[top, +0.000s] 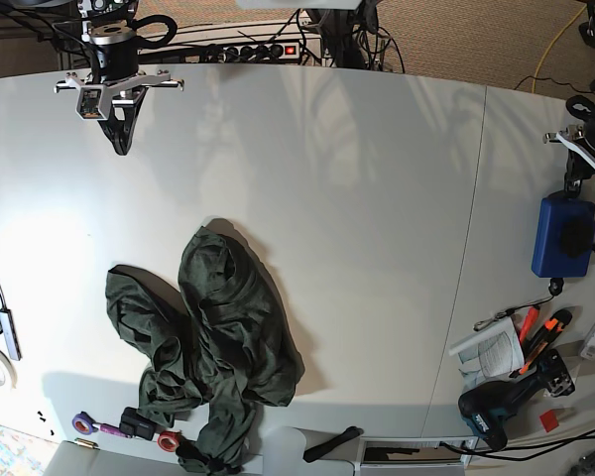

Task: Layout the t-shirt on the table in an organized manner, then fold the t-shirt properly
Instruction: 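Lift the left gripper away from the blue box and hover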

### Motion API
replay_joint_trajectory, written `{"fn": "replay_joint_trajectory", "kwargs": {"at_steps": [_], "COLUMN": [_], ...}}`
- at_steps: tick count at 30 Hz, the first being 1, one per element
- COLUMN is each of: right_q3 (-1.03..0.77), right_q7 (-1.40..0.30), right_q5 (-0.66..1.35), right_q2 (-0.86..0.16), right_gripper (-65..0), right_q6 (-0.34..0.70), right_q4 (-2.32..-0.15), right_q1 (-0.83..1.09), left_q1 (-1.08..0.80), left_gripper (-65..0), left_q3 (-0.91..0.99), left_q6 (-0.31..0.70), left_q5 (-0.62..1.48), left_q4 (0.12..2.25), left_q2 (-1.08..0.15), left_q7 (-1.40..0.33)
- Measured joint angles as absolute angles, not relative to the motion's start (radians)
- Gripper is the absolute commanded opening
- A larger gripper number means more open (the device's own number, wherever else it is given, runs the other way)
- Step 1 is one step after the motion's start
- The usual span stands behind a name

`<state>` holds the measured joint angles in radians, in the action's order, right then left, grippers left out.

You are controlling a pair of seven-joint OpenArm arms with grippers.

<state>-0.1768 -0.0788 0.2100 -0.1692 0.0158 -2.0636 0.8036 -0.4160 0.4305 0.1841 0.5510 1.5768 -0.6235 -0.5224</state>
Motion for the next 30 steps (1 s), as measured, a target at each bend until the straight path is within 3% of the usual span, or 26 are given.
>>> {"fn": "replay_joint_trajectory", "kwargs": {"at_steps": [1,4,7,21,28,30], "right_q3": [-0.177,-0.177,-0.177,-0.177,-0.177,-0.177], "right_q7": [-0.079,-0.079,-0.079,-0.083,-0.081,-0.073], "right_q5": [0.21,0.21,0.21,0.21,0.21,0.21], "right_q2": [-0.169,-0.169,-0.169,-0.169,-0.169,-0.169], "right_gripper": [-65.0,-65.0,-65.0,-65.0,-65.0,-65.0], "right_q6": [0.016,0.016,0.016,0.016,0.016,0.015], "right_q4": [-2.064,-2.064,-2.064,-2.064,-2.064,-2.064], "right_q1": [0.804,0.804,0.804,0.804,0.804,0.804], "left_q1": [-0.416,-0.416,-0.416,-0.418,-0.416,-0.416], "left_gripper": [-65.0,-53.7,-49.1,-49.0,-49.0,-49.0], "left_q3": [0.43,0.43,0.43,0.534,0.632,0.632], "left_q6": [0.184,0.184,0.184,0.156,0.153,0.236], "left_q5": [0.551,0.551,0.551,0.552,0.766,0.815], "left_q4": [1.577,1.577,1.577,1.756,1.929,1.954], "left_q2": [-0.624,-0.624,-0.624,-0.62,-0.586,-0.544], "left_q7": [-0.523,-0.521,-0.516,-0.48,-0.486,-0.54]}}
